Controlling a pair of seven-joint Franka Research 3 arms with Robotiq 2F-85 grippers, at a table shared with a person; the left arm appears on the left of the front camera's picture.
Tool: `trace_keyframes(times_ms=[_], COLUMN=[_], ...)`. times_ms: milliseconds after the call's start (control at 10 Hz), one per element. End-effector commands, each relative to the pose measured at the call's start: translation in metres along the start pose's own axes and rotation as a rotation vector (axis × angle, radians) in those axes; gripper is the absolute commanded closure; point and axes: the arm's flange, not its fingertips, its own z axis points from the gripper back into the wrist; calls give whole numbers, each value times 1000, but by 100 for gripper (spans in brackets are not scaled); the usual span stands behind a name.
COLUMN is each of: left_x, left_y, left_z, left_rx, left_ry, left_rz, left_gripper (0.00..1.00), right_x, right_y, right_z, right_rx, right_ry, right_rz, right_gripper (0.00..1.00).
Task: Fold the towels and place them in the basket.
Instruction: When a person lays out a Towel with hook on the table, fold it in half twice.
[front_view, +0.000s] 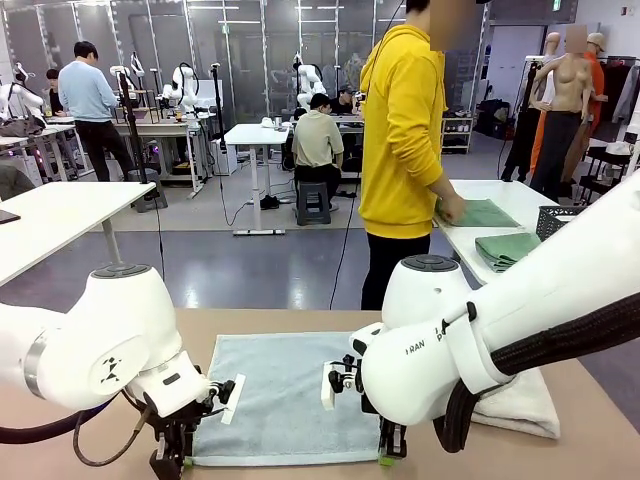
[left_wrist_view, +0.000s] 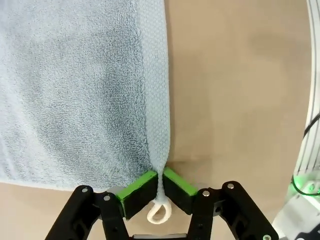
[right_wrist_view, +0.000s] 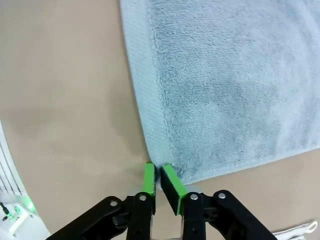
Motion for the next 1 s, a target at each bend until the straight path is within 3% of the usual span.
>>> trace_keyframes(times_ms=[0,500,900], left_x=[-10,-6,-11], left_y=[-12,-10,-10], left_z=[-7,3,51], left_rx=[-27,-27,25], left_ry=[19,-25,-53], left_rz=[-9,-10,-6], left_gripper=[100,100,100], right_x=[5,11,8], right_y=[-1,4,5], right_z=[-13,-6,45], right_rx=[-9,-10,-94], right_ry=[50,15,-55], right_rz=[-15,1,12], right_gripper=[100,100,100])
